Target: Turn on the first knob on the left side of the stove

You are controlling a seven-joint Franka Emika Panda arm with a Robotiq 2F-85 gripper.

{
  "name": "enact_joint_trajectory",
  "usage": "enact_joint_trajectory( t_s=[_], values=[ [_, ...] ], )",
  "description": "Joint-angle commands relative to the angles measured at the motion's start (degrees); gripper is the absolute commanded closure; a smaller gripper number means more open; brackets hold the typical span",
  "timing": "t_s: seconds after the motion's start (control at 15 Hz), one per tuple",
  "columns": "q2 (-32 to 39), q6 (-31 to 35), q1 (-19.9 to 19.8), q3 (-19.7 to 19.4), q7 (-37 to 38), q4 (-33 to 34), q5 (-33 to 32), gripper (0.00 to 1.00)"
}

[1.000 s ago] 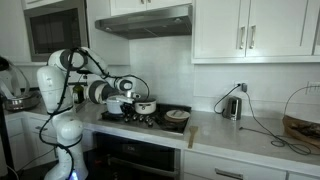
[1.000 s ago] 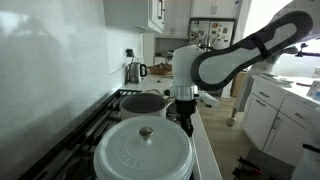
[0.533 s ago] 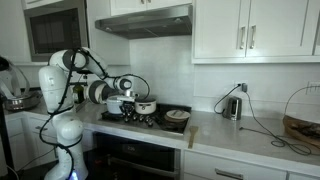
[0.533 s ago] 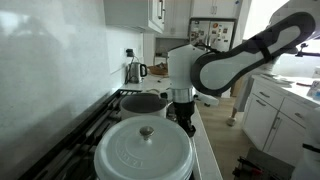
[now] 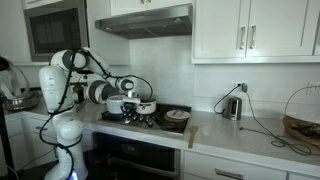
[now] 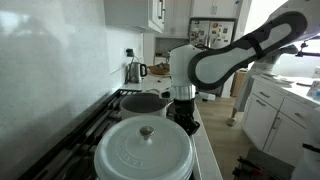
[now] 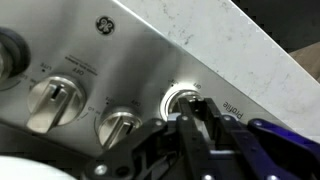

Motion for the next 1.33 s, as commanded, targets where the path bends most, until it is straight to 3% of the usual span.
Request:
enact_joint_trajectory(
  t_s=[0.0, 1.27],
  values=[
    [3.76, -0.89, -0.96, -0.6, -8.82, 0.63, 1.18, 0.95],
    [5.45, -4.24, -1.68, 0.1, -13.72, 3.23, -0.31, 0.95]
  ],
)
